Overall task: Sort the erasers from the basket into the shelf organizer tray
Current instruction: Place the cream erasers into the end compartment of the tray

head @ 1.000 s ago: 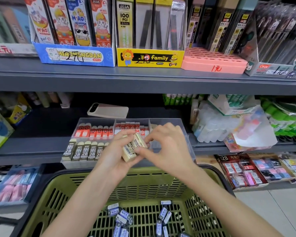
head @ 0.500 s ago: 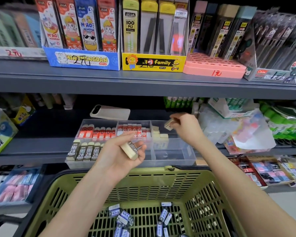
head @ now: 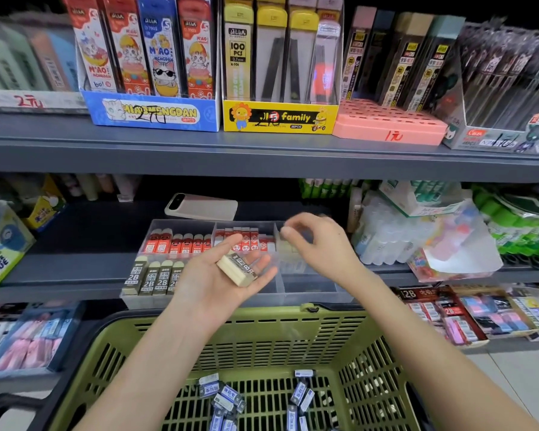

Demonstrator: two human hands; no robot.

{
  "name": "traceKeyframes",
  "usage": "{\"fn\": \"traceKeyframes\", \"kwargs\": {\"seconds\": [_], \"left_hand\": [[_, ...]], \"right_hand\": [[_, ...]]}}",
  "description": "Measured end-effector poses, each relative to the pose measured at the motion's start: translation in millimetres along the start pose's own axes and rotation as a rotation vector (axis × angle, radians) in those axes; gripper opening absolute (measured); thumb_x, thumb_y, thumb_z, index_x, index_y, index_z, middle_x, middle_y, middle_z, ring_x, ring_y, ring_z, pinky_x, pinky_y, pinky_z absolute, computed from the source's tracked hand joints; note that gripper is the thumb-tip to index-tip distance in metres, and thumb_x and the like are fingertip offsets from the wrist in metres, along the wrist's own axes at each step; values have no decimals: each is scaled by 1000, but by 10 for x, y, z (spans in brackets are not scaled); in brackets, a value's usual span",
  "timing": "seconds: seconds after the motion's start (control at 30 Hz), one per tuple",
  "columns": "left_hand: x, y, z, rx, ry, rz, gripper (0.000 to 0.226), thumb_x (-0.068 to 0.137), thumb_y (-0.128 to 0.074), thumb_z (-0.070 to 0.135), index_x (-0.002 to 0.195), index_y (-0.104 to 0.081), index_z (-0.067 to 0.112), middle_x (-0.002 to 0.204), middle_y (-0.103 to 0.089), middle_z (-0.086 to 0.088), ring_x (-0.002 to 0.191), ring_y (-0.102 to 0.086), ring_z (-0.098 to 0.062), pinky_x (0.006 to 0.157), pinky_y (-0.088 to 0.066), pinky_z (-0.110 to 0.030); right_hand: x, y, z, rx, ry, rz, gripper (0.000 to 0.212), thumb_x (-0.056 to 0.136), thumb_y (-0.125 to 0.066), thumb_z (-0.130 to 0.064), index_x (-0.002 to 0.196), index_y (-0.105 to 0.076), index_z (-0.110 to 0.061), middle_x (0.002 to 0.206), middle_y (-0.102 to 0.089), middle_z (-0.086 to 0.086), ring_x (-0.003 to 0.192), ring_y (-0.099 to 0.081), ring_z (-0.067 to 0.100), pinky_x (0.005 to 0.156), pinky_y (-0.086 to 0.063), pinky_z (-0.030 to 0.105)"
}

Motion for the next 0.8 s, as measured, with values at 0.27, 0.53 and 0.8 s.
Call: {"fn": "traceKeyframes", "kwargs": {"seconds": [0.27,0.53,0.8], "left_hand": [[-1,-37,-55,102,4,-86,28,95,-46,13,121,-56,11,104,-65,-25,98,-64,-39,68,-55,-51],[-31,138,71,208,-71,-172,39,95,-38,-3,125,-55,14,105,-67,-28,99,-66,-41,77,-56,-54],[-14,136,85,383,-182,-115,15,96,-43,0,110,-44,5,104,-69,-24,92,-70,-34,61,-59,-37]], "right_hand": [[-487,-138,-628,-64,276,47,24,79,-69,-33,94,-70,-14,85,-65,-3,84,-51,18,77,-40,33],[-348,117,-127,443,-177,219,9,85,-66,-23,93,-62,-26,82,-66,-6,77,-63,12,72,-55,36],[294,4,481,-362,-145,-51,33,90,-52,-7,121,-62,-10,120,-61,12,108,-57,28,91,-38,26]]}}
Point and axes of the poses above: each hand's wrist, its own x-axis towards the middle knuckle, its own y-axis out of the back of the hand, z = x × y, the point moved 2 cm from there along x, towards the middle knuckle
